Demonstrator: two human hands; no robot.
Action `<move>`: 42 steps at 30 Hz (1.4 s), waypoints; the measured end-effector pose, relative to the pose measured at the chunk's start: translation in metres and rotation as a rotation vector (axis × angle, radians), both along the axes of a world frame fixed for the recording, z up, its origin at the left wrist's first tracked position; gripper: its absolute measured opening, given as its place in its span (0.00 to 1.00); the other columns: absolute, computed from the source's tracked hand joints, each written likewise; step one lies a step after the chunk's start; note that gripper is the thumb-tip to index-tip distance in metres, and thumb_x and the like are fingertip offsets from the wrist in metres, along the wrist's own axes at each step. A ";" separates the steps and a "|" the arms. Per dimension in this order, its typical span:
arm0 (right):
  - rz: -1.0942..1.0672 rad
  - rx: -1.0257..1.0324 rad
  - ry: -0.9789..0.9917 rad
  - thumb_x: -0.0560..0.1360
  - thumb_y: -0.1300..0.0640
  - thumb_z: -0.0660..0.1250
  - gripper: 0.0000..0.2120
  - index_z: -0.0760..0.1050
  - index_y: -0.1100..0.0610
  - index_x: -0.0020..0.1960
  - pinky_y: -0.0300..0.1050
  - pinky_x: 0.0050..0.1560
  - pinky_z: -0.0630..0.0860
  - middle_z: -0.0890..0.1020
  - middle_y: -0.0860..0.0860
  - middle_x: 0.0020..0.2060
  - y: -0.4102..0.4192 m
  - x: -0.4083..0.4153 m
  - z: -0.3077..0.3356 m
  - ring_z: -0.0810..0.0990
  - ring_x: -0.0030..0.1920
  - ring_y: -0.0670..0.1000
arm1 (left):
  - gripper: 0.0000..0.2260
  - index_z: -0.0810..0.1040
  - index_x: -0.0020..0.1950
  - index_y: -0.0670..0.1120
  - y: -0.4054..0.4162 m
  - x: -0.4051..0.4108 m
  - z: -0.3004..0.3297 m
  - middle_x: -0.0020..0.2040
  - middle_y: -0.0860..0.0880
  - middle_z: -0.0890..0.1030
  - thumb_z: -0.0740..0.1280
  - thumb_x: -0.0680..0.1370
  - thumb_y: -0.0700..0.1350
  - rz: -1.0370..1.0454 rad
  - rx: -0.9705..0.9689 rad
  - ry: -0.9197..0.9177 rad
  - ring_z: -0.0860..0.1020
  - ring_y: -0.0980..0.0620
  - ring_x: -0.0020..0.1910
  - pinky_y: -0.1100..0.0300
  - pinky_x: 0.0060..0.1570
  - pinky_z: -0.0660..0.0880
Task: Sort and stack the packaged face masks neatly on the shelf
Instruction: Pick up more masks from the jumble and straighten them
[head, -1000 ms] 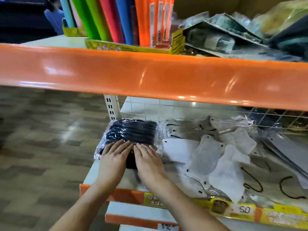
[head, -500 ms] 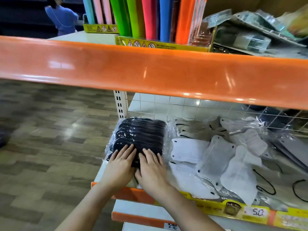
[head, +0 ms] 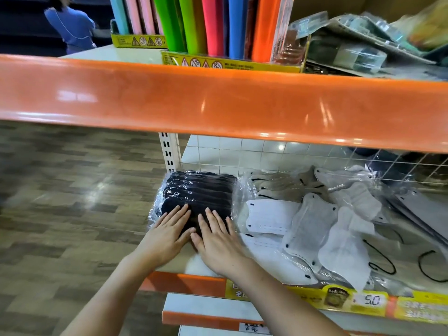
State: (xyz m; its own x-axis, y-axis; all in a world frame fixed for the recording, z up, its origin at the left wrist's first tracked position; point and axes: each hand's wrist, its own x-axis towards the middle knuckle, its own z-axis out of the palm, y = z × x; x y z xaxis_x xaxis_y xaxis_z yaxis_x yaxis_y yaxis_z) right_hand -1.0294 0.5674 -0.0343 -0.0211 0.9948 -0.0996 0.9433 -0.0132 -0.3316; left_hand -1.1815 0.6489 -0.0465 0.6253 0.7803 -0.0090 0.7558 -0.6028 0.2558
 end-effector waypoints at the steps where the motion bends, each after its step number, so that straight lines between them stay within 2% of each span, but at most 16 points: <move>1: -0.015 0.018 0.021 0.76 0.36 0.33 0.36 0.48 0.53 0.79 0.51 0.75 0.37 0.45 0.50 0.78 0.002 0.001 -0.001 0.40 0.77 0.48 | 0.51 0.55 0.77 0.48 -0.001 0.002 -0.003 0.77 0.56 0.51 0.28 0.65 0.76 0.015 0.023 -0.020 0.46 0.59 0.75 0.62 0.72 0.43; 3: -0.071 0.092 0.107 0.83 0.47 0.46 0.24 0.57 0.52 0.77 0.47 0.74 0.39 0.52 0.48 0.78 0.008 0.004 -0.004 0.46 0.77 0.46 | 0.39 0.66 0.74 0.45 -0.004 0.004 -0.008 0.75 0.51 0.62 0.42 0.74 0.69 0.018 0.104 -0.015 0.60 0.50 0.74 0.53 0.71 0.57; 5: -0.118 0.144 0.156 0.82 0.54 0.53 0.21 0.61 0.51 0.76 0.43 0.74 0.41 0.56 0.46 0.77 0.009 0.006 -0.006 0.50 0.76 0.45 | 0.29 0.74 0.68 0.43 -0.006 0.005 -0.010 0.70 0.48 0.71 0.52 0.76 0.58 0.034 0.156 0.023 0.71 0.46 0.68 0.47 0.63 0.69; 7: -0.130 0.183 0.132 0.82 0.55 0.56 0.22 0.61 0.52 0.75 0.44 0.74 0.43 0.57 0.47 0.77 0.009 0.006 -0.011 0.52 0.76 0.46 | 0.26 0.77 0.65 0.42 -0.008 0.009 -0.009 0.67 0.46 0.75 0.54 0.74 0.54 0.064 0.180 0.028 0.75 0.45 0.65 0.45 0.58 0.73; 10: -0.130 0.282 0.062 0.80 0.56 0.59 0.23 0.64 0.55 0.74 0.50 0.74 0.47 0.61 0.50 0.75 0.006 0.001 -0.015 0.58 0.76 0.50 | 0.25 0.78 0.63 0.41 -0.014 0.017 -0.007 0.65 0.44 0.77 0.54 0.72 0.51 0.097 0.204 0.044 0.76 0.43 0.63 0.43 0.55 0.75; 13: -0.088 0.226 0.032 0.80 0.58 0.56 0.25 0.57 0.55 0.76 0.48 0.74 0.41 0.54 0.51 0.77 0.003 0.003 -0.010 0.50 0.77 0.49 | 0.24 0.78 0.63 0.41 -0.021 0.030 -0.007 0.64 0.43 0.78 0.53 0.74 0.50 0.109 0.191 0.013 0.76 0.43 0.63 0.43 0.56 0.73; 17: -0.091 0.325 -0.015 0.79 0.60 0.57 0.25 0.59 0.57 0.75 0.51 0.76 0.44 0.55 0.53 0.77 -0.007 0.020 -0.002 0.52 0.77 0.53 | 0.24 0.75 0.66 0.40 -0.029 0.050 -0.002 0.64 0.43 0.77 0.53 0.75 0.47 0.050 0.236 -0.081 0.76 0.44 0.64 0.45 0.60 0.72; 21: -0.178 0.376 -0.088 0.72 0.63 0.64 0.25 0.69 0.60 0.69 0.57 0.73 0.57 0.66 0.58 0.72 -0.020 0.048 0.001 0.65 0.72 0.59 | 0.23 0.76 0.64 0.39 -0.042 0.085 0.013 0.61 0.42 0.79 0.55 0.75 0.47 0.012 0.247 -0.160 0.78 0.43 0.61 0.46 0.59 0.75; 24: -0.238 0.439 -0.122 0.64 0.60 0.75 0.22 0.78 0.58 0.58 0.57 0.64 0.71 0.77 0.57 0.63 -0.033 0.078 0.003 0.77 0.63 0.57 | 0.21 0.78 0.59 0.39 -0.055 0.117 0.022 0.56 0.42 0.82 0.56 0.73 0.48 -0.019 0.221 -0.193 0.80 0.44 0.57 0.49 0.55 0.76; 26: -0.272 0.475 -0.115 0.60 0.56 0.78 0.23 0.79 0.56 0.54 0.56 0.59 0.75 0.80 0.56 0.59 -0.043 0.100 0.005 0.80 0.58 0.56 | 0.21 0.77 0.60 0.39 -0.062 0.140 0.024 0.57 0.42 0.81 0.57 0.74 0.49 -0.050 0.208 -0.203 0.79 0.43 0.57 0.49 0.56 0.76; 30: -0.348 0.507 -0.141 0.61 0.54 0.74 0.20 0.79 0.54 0.53 0.55 0.55 0.78 0.81 0.55 0.56 -0.065 0.147 0.005 0.81 0.56 0.55 | 0.22 0.72 0.68 0.43 -0.081 0.195 0.029 0.66 0.45 0.75 0.57 0.77 0.51 -0.030 0.121 -0.192 0.71 0.45 0.68 0.49 0.65 0.67; 33: -0.383 0.482 -0.130 0.67 0.53 0.60 0.19 0.80 0.55 0.54 0.53 0.56 0.78 0.80 0.55 0.57 -0.088 0.180 0.004 0.81 0.57 0.55 | 0.27 0.75 0.64 0.43 -0.100 0.232 0.027 0.60 0.45 0.79 0.50 0.73 0.53 -0.087 0.124 -0.210 0.75 0.43 0.62 0.49 0.58 0.73; 36: -0.405 0.489 -0.146 0.62 0.56 0.74 0.22 0.80 0.58 0.55 0.53 0.55 0.79 0.81 0.56 0.57 -0.111 0.218 0.005 0.81 0.56 0.55 | 0.24 0.78 0.61 0.44 -0.120 0.270 0.030 0.58 0.46 0.80 0.52 0.73 0.51 -0.133 0.113 -0.227 0.77 0.43 0.60 0.49 0.56 0.74; 38: -0.443 0.478 -0.142 0.59 0.56 0.77 0.24 0.81 0.58 0.55 0.53 0.54 0.79 0.81 0.56 0.55 -0.125 0.241 0.008 0.81 0.55 0.55 | 0.21 0.79 0.58 0.43 -0.135 0.297 0.035 0.55 0.45 0.81 0.54 0.73 0.48 -0.158 0.100 -0.234 0.79 0.43 0.57 0.50 0.54 0.76; 40: -0.465 0.489 -0.142 0.64 0.55 0.70 0.19 0.81 0.58 0.53 0.52 0.53 0.79 0.82 0.56 0.55 -0.138 0.261 0.008 0.82 0.54 0.55 | 0.20 0.80 0.55 0.43 -0.147 0.321 0.035 0.53 0.45 0.82 0.55 0.71 0.47 -0.191 0.110 -0.240 0.80 0.43 0.54 0.50 0.51 0.77; 42: -0.495 0.443 -0.112 0.66 0.54 0.58 0.19 0.81 0.58 0.51 0.50 0.52 0.80 0.82 0.56 0.53 -0.151 0.280 0.010 0.82 0.53 0.55 | 0.18 0.80 0.56 0.43 -0.158 0.343 0.032 0.54 0.45 0.82 0.57 0.72 0.47 -0.211 0.086 -0.237 0.79 0.43 0.56 0.49 0.53 0.76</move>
State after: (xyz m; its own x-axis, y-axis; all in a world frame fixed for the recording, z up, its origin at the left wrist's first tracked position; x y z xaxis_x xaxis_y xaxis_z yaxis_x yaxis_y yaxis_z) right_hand -0.7497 0.4165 -0.0239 0.4343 0.8321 0.3450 0.8901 -0.3378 -0.3058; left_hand -0.8381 0.4905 -0.0147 0.7500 0.6250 0.2165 0.5376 -0.7667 0.3509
